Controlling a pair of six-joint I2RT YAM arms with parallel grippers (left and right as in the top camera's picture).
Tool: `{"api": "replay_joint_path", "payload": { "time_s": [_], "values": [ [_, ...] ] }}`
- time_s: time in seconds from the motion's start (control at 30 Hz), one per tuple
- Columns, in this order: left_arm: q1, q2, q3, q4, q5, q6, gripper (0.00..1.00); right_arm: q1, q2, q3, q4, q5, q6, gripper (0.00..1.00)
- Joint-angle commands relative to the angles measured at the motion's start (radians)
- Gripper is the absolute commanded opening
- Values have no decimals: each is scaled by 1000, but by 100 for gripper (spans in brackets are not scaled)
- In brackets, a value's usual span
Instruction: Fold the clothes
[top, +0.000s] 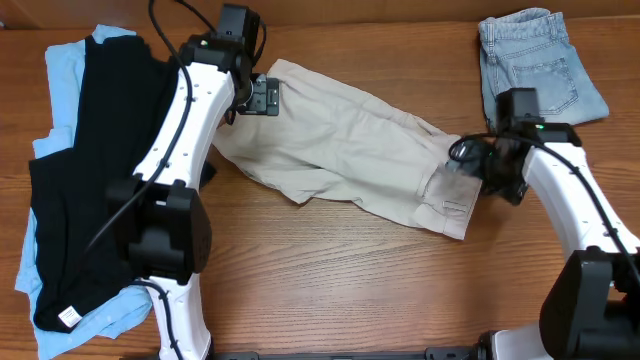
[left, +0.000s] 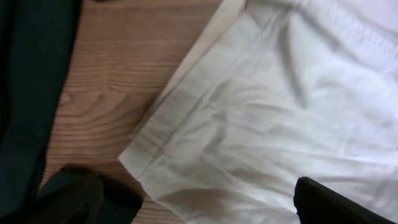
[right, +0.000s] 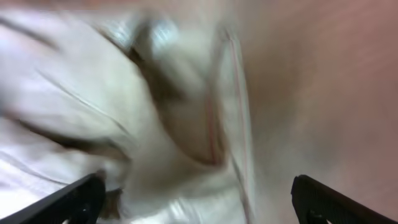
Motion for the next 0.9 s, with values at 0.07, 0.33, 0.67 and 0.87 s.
{"api": "replay_joint_path", "payload": {
  "time_s": [0.07, 0.33, 0.67, 0.87],
  "values": [
    [8, 28, -11, -8, 28, 45, 100, -68, -17, 36, 156, -213, -103, 100],
    [11, 28, -11, -83, 80, 145, 100, -70, -62, 171, -108, -309, -253, 100],
    [27, 29, -13, 0, 231, 257, 100, -62, -111, 67, -241, -340, -304, 100],
    [63, 29, -62, 87, 285, 281, 100, -62, -111, -75, -143, -437, -304, 100]
  ]
}}
